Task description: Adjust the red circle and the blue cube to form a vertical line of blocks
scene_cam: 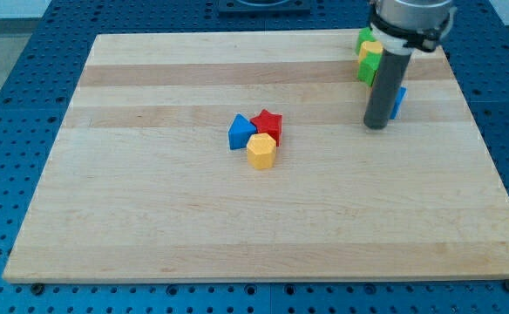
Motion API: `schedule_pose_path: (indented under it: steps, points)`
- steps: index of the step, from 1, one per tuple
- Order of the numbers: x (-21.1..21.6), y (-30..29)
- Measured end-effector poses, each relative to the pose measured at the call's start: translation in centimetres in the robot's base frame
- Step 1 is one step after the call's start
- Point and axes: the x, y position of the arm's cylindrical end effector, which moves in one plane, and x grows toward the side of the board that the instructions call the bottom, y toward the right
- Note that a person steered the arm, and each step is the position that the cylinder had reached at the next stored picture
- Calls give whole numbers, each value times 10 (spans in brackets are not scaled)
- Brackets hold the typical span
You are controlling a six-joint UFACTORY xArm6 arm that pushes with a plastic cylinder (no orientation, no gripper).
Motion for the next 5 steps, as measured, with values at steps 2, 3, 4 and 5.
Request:
schedule_pose_path:
  steps: [2, 3, 4, 5]
  points:
    - [5, 121]
    - [-35, 138]
    - [-65, 133]
    - [-88, 122]
